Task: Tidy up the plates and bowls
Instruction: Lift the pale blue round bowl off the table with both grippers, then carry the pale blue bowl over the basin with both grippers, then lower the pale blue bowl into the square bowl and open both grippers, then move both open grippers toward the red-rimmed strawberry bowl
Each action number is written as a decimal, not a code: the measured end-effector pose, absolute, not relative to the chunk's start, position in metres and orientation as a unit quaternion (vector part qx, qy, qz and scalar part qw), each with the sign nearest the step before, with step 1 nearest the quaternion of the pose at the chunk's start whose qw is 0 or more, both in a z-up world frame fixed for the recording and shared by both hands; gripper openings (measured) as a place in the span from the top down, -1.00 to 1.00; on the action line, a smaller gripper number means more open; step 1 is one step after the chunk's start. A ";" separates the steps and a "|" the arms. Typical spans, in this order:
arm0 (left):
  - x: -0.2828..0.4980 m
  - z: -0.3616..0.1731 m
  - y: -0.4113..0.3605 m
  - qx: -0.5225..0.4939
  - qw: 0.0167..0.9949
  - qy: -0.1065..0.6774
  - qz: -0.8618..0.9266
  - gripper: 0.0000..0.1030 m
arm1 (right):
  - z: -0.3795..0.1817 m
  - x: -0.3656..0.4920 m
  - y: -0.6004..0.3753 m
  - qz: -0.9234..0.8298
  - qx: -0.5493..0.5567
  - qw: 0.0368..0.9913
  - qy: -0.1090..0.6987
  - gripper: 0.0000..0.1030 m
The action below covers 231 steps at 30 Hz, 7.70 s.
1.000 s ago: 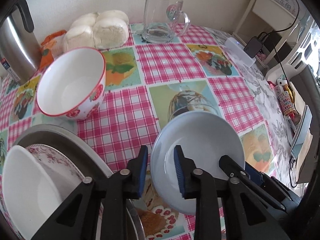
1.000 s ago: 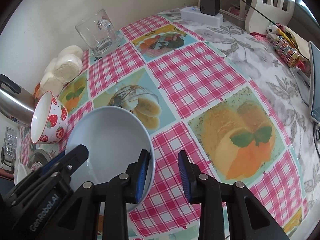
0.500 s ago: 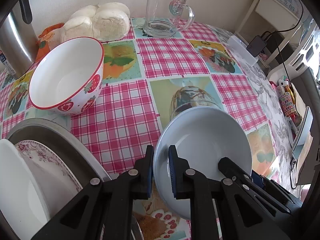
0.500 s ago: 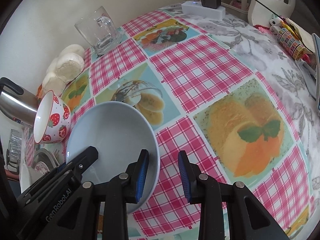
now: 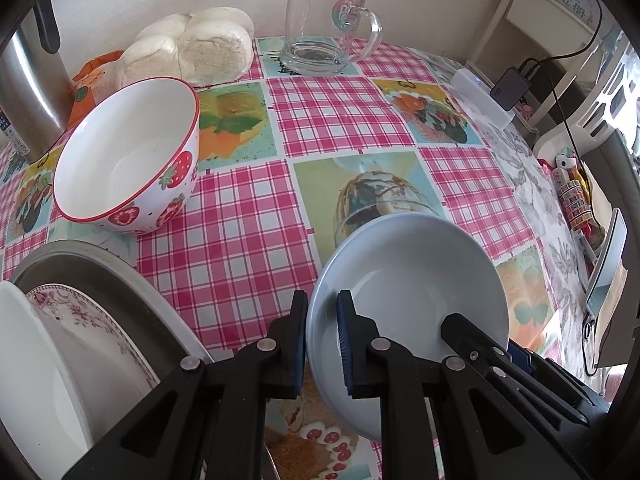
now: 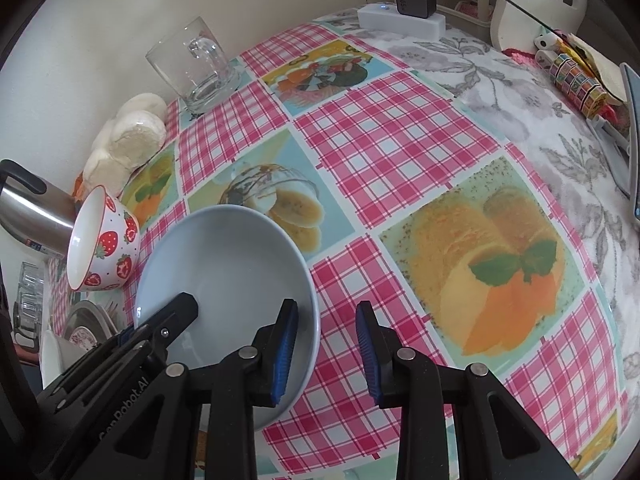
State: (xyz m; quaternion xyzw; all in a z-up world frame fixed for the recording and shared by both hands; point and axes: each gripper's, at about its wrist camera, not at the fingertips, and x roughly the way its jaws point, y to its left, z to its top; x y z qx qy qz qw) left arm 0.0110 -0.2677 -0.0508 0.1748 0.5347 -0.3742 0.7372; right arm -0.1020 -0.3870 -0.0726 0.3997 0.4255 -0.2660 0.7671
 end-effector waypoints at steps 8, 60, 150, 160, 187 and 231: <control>0.011 -0.050 -0.267 0.169 0.734 0.539 -0.377 0.77 | -0.071 -0.105 -0.387 -0.266 0.404 0.767 0.422 0.47; 0.023 0.103 -0.171 0.035 0.793 0.447 -0.412 0.77 | 0.101 -0.114 -0.339 -0.203 0.380 0.858 0.279 0.64; 0.086 0.035 -0.079 0.057 0.778 0.560 -0.279 0.73 | 0.044 -0.022 -0.229 -0.129 0.283 0.842 0.441 0.56; 0.085 0.036 -0.080 0.076 0.787 0.549 -0.271 0.68 | 0.046 -0.023 -0.231 -0.133 0.283 0.845 0.435 0.55; 0.088 0.037 -0.077 0.067 0.788 0.553 -0.263 0.58 | 0.033 -0.021 -0.227 -0.135 0.277 0.834 0.458 0.55; 0.100 0.049 -0.056 0.040 0.837 0.513 -0.187 -0.81 | 0.048 -0.035 -0.251 -0.182 0.280 0.850 0.408 -1.00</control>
